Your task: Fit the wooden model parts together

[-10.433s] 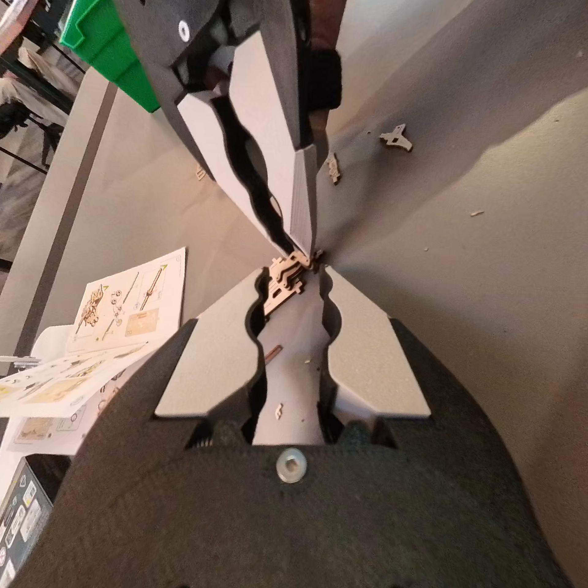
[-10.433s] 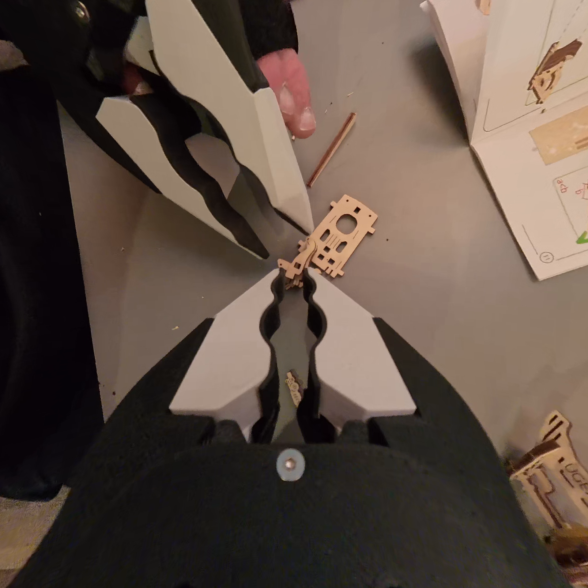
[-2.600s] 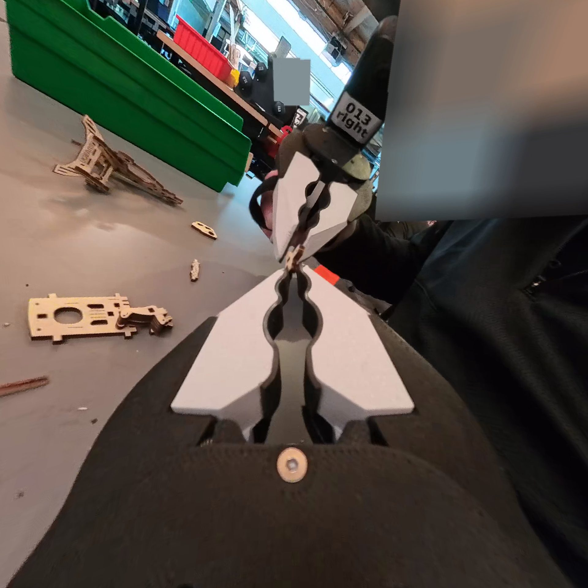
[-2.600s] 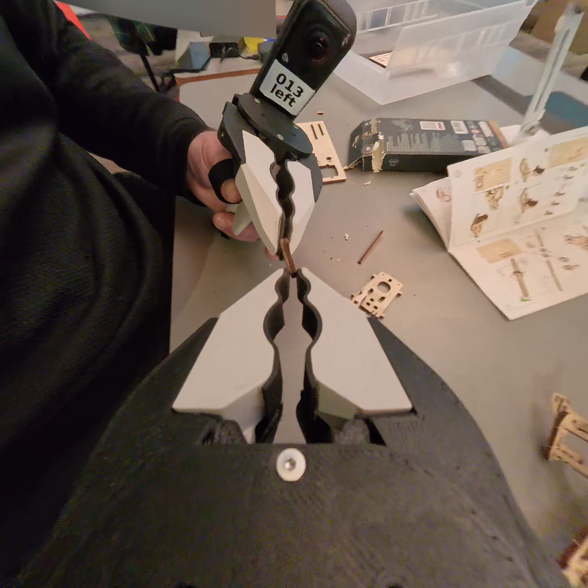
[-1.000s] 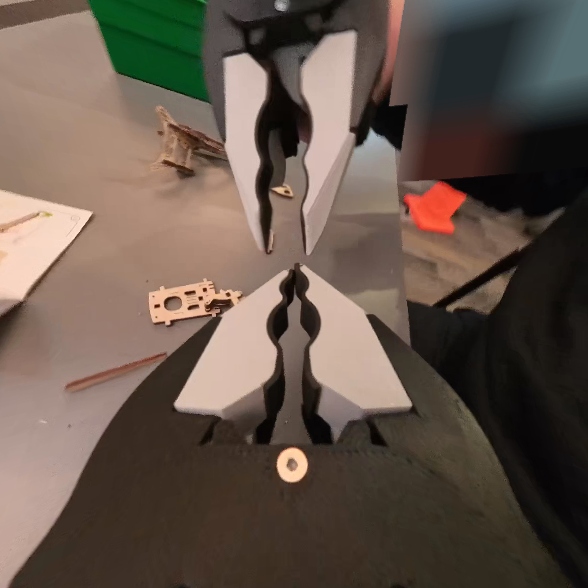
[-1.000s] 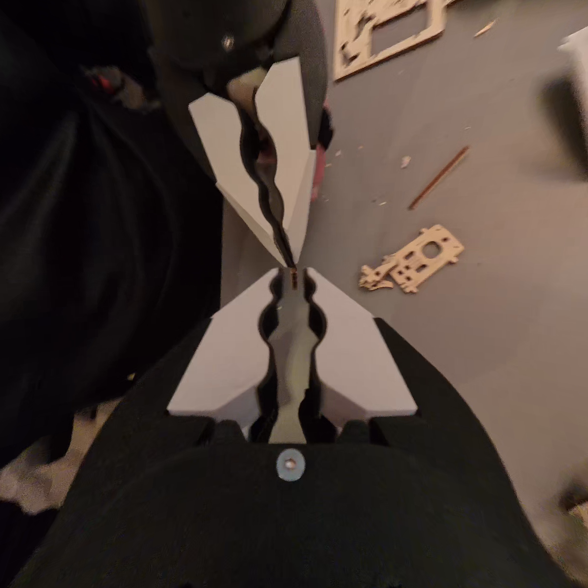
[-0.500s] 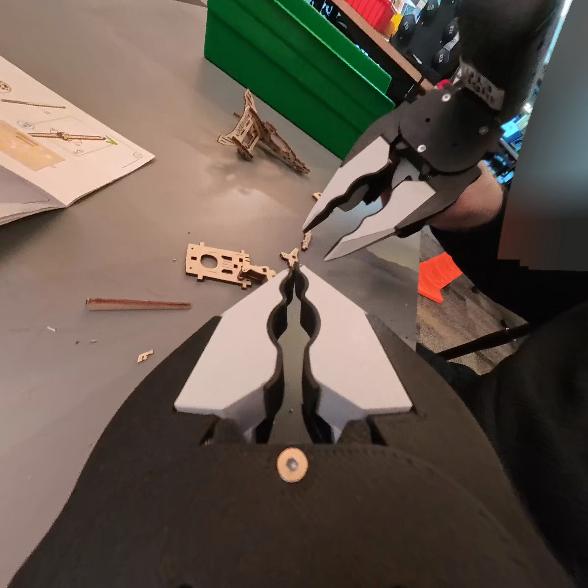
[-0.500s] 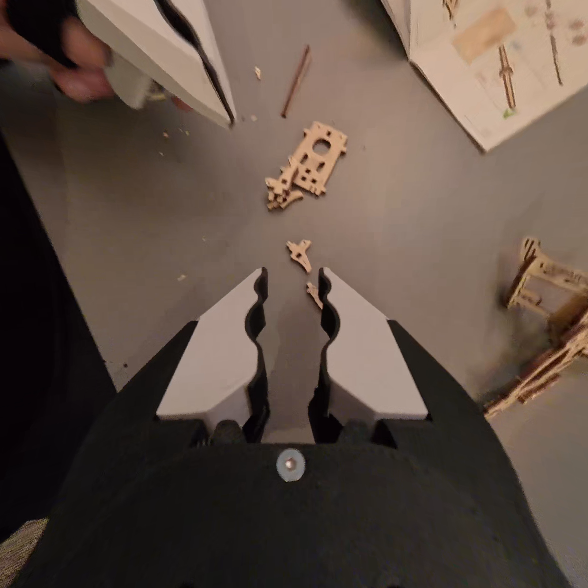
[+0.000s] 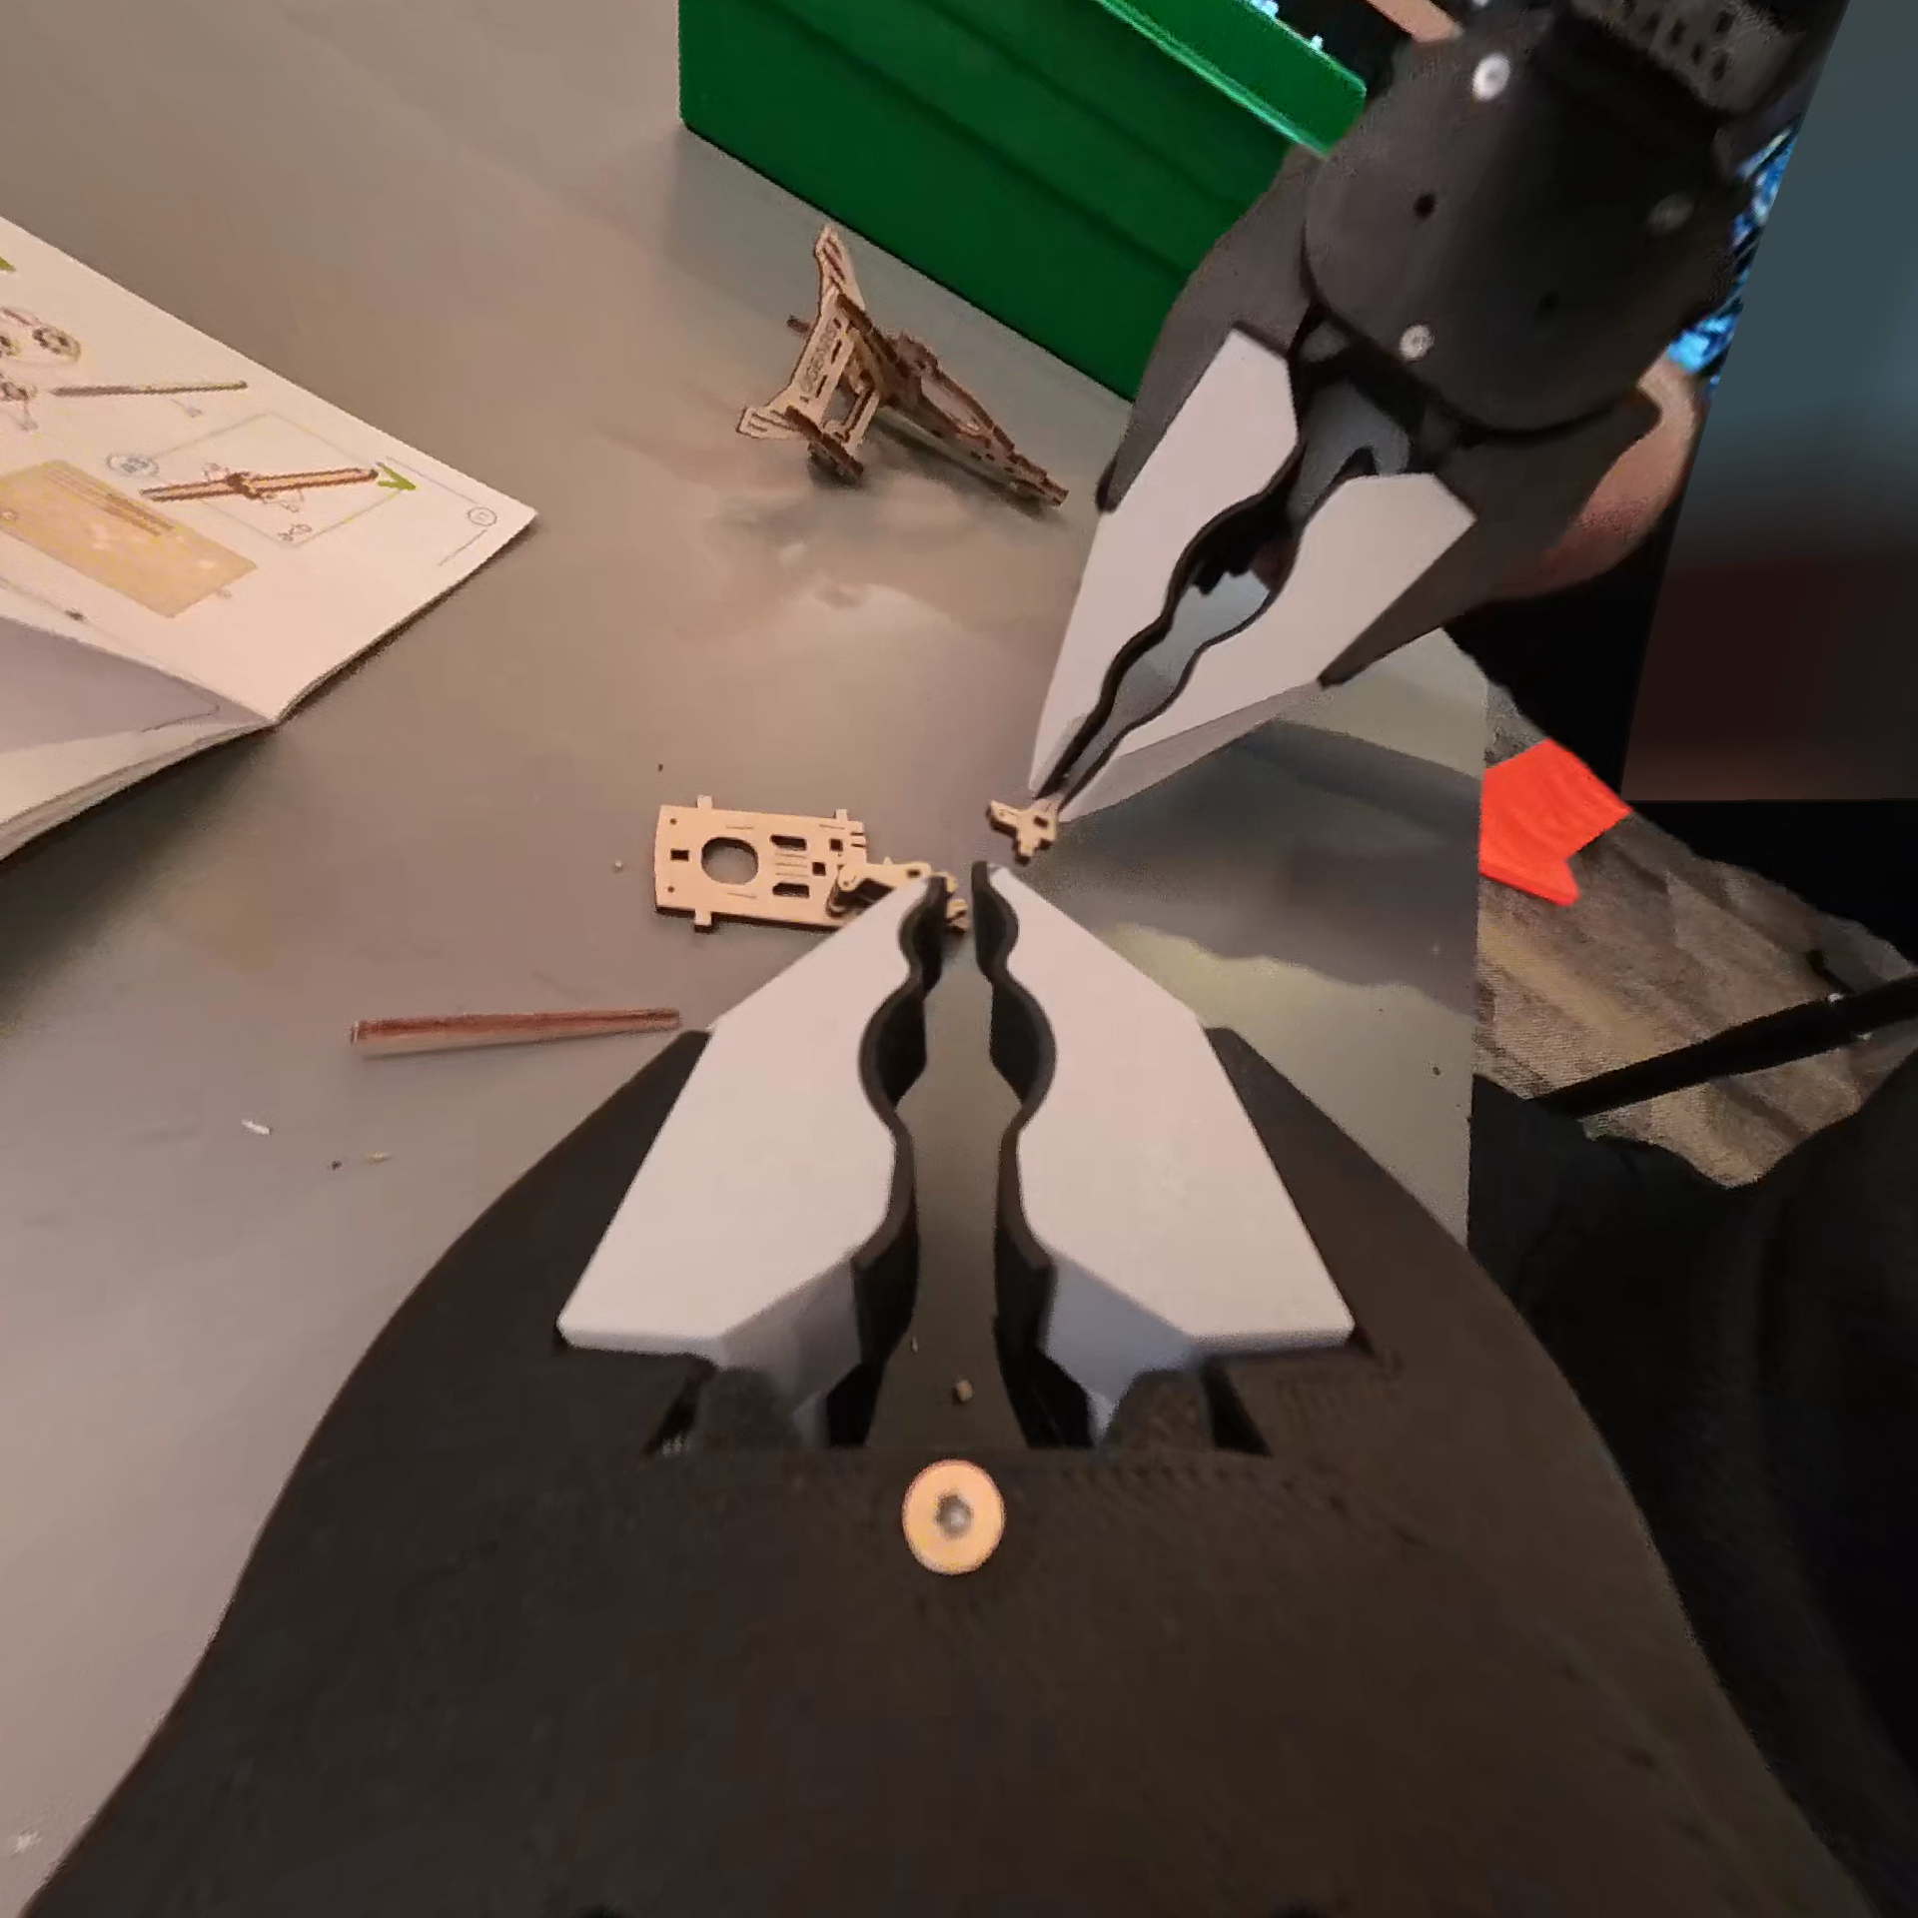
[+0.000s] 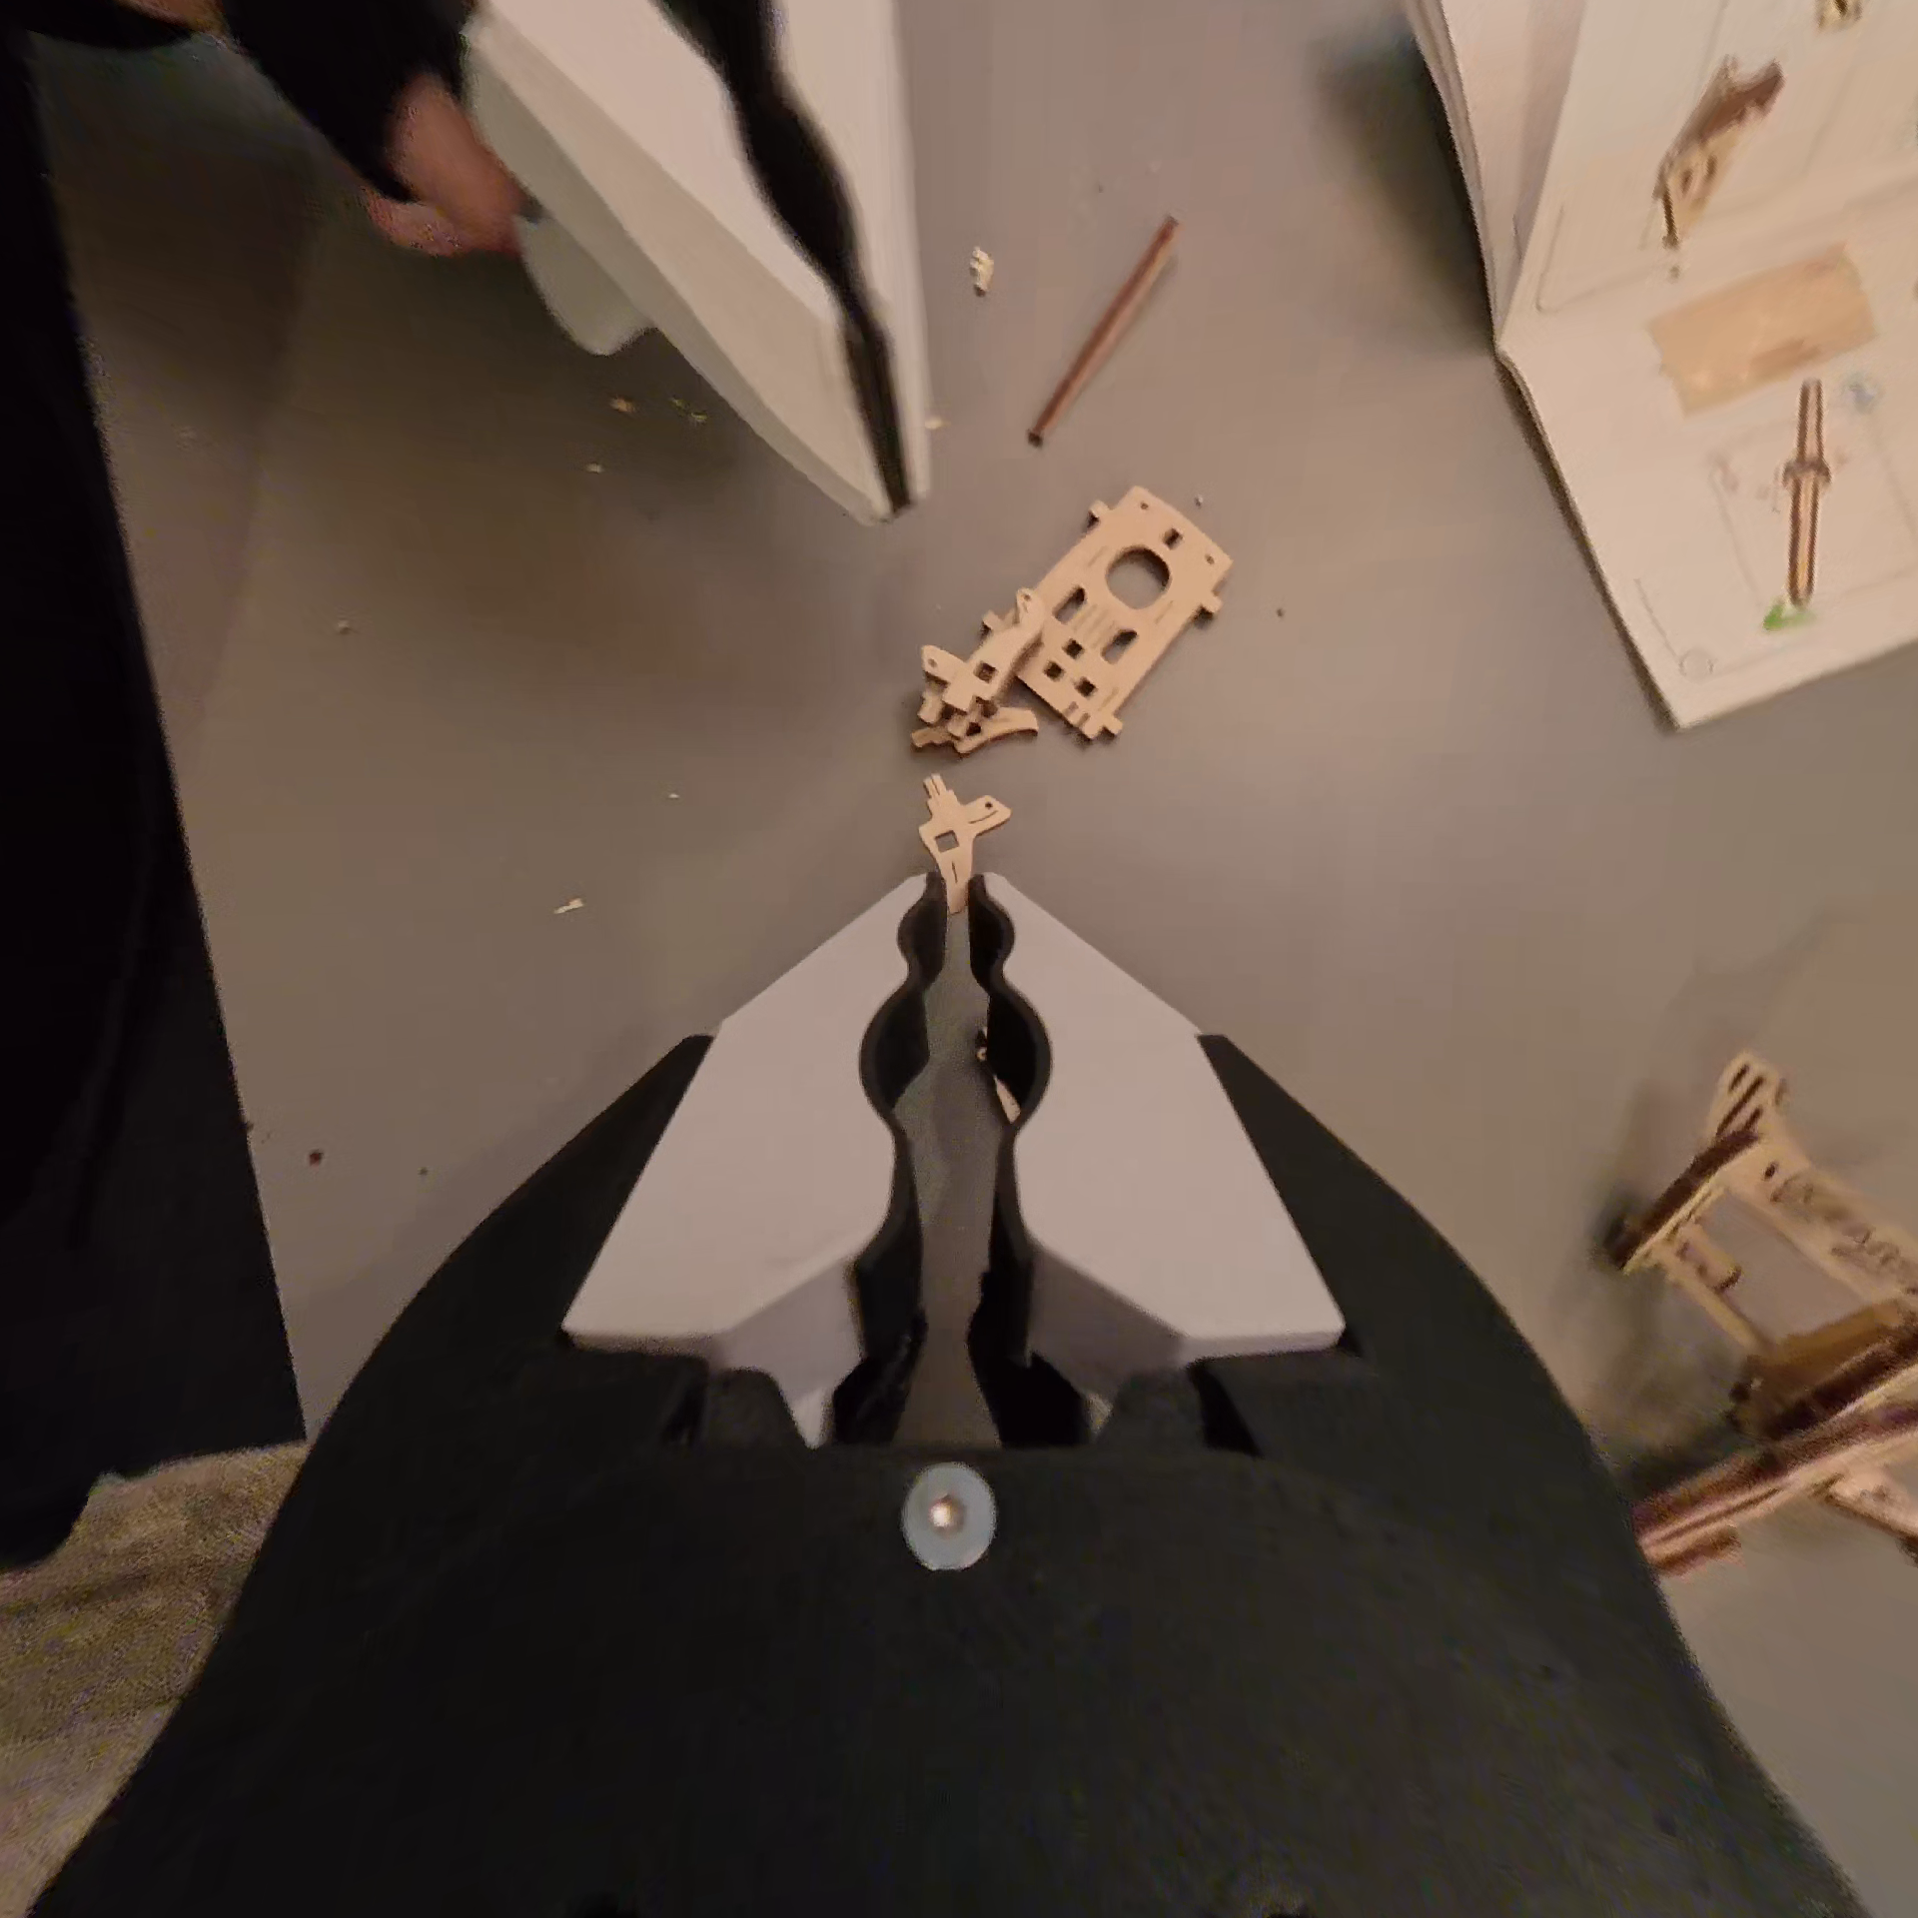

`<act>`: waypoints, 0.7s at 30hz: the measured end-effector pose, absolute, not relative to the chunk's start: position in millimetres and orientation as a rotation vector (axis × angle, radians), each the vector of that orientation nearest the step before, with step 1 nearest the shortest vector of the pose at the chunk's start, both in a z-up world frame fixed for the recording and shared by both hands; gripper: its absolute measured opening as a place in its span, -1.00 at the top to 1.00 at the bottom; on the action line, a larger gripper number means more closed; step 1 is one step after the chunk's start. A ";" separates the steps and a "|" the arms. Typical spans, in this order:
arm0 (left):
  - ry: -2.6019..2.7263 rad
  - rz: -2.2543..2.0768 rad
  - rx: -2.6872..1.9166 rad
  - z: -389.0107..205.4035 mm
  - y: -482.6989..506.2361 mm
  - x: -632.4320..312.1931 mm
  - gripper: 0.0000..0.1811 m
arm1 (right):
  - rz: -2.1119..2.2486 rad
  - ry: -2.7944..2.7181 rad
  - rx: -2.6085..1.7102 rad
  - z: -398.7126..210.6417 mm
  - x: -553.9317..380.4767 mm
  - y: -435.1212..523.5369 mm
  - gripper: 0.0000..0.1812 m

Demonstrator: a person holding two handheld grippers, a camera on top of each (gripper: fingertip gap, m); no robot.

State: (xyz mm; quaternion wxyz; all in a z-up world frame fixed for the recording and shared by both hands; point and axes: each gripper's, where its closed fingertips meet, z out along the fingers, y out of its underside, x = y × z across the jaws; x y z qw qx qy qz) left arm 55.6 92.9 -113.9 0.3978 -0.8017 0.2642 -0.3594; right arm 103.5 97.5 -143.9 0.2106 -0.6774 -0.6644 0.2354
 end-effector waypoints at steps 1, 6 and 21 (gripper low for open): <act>0.700 -0.897 -2.029 -114.7 92.8 56.9 0.95 | 0.675 -1.887 -1.838 -139.3 102.1 95.1 0.98; 0.876 -0.645 -2.060 -132.0 97.1 58.3 0.67 | 0.625 -2.129 -1.629 -127.5 92.8 101.9 0.98; 1.162 -0.303 -2.009 -153.5 106.2 78.2 0.63 | 0.671 -2.400 -1.474 -132.7 95.0 112.1 0.98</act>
